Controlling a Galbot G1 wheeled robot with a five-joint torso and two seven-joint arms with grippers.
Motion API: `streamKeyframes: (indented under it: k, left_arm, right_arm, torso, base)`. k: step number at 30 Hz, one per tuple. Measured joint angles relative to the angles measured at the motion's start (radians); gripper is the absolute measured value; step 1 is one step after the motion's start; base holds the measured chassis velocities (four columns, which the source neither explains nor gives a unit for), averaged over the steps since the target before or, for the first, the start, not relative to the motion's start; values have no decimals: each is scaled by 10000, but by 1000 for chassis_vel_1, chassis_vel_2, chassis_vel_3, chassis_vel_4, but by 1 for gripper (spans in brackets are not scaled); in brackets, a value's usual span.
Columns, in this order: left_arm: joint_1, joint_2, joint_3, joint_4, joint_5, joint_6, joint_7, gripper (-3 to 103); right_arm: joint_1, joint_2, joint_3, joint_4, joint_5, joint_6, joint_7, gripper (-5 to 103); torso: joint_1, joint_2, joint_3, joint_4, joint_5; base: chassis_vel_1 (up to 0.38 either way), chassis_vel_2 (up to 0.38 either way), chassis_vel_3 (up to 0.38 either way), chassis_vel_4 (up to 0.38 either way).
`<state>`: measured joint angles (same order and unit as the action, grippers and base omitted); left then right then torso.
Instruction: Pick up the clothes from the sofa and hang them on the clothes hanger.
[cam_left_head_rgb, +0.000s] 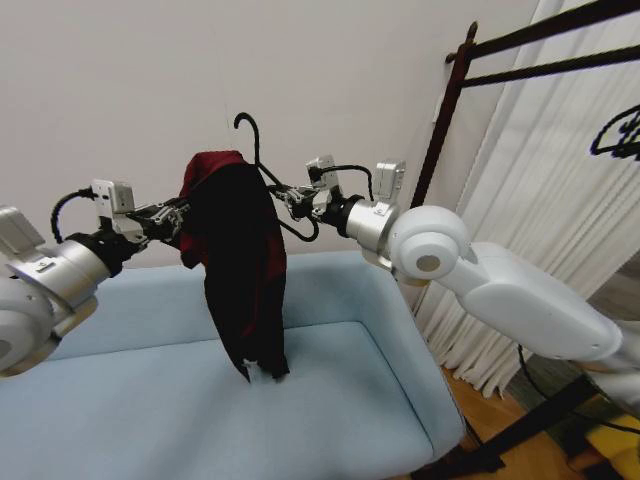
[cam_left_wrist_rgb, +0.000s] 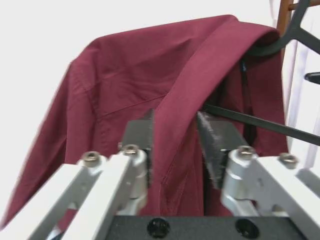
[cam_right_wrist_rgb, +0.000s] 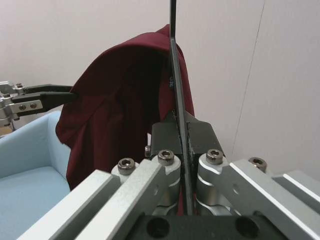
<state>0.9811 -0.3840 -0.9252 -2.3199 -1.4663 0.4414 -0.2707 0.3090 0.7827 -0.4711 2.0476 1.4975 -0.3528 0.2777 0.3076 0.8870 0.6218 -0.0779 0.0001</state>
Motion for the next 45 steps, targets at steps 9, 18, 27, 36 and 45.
streamKeyframes:
  k: [9, 18, 27, 36, 45]
  left_arm:
    - [8, 250, -289, 560, -163, 49, -39, 64]
    - [-259, 827, -190, 2117, 398, 41, 902, 98]
    - [-719, 3076, 335, 4674, 809, -702, 7091, 100]
    - [-366, 4718, 424, 6054, 622, -1055, 9790, 100]
    - [-55, 5626, 478, 6867, 741, -1359, 11760, 100]
  right_arm:
    - [-318, -526, 332, -524, -253, 199, -1710, 2]
    - [-449, -1388, 711, -1138, -517, -130, -4356, 2]
    - [-89, -1283, 596, -2087, -967, -905, -6718, 2]
    - [514, -350, 5, -2476, -1109, -981, -7159, 2]
    - [615, 61, -63, -2517, -1351, -1035, -7556, 2]
  torso:
    - [0, 0, 0, 2, 0]
    - [0, -1, 0, 2, -2]
    - [0, -1, 0, 0, -1]
    - [0, -2, 0, 5, -3]
    - [1, -3, 0, -2, -1]
  base:
    - [0, 0, 0, 0]
    - [0, 0, 0, 0]
    - [0, 0, 0, 0]
    - [0, 0, 0, 0]
    - [0, 0, 0, 0]
